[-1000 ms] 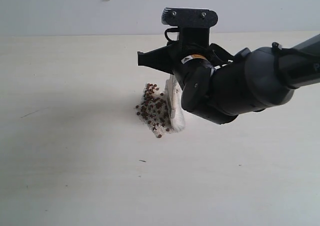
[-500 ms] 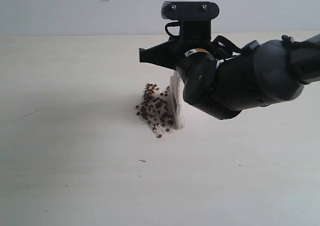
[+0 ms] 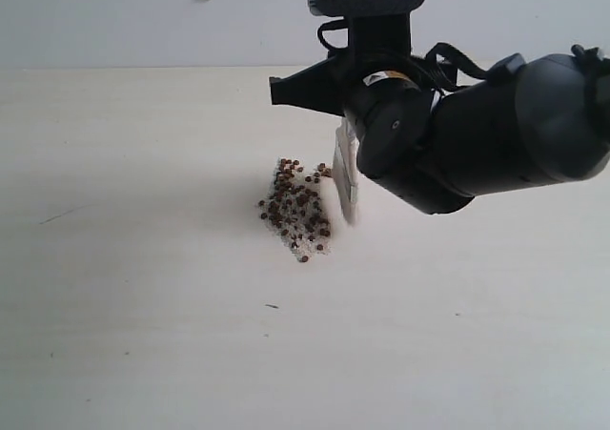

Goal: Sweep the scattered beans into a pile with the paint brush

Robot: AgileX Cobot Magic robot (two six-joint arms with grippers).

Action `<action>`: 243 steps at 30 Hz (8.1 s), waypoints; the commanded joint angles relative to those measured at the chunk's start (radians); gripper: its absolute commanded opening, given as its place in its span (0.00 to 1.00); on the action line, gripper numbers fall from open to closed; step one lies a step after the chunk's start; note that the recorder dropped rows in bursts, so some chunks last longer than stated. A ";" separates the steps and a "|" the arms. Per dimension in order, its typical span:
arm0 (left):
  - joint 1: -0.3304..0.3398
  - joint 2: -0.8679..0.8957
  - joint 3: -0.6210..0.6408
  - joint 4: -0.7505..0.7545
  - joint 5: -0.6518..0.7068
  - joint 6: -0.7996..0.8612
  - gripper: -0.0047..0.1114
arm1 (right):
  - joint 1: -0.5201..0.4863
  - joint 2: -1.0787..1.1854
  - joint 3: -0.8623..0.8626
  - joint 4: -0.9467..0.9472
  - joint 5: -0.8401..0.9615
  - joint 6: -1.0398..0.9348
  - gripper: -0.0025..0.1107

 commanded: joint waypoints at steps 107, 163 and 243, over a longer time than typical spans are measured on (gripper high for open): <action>0.004 -0.007 0.003 -0.009 -0.003 0.004 0.04 | -0.196 -0.623 0.256 0.204 0.706 -0.339 0.02; 0.004 -0.007 0.003 -0.009 -0.002 0.004 0.04 | -0.673 0.008 -0.087 -2.664 -0.474 1.784 0.02; 0.004 -0.007 0.003 -0.009 -0.002 0.006 0.04 | -0.522 0.297 -0.663 -2.799 -0.474 1.987 0.02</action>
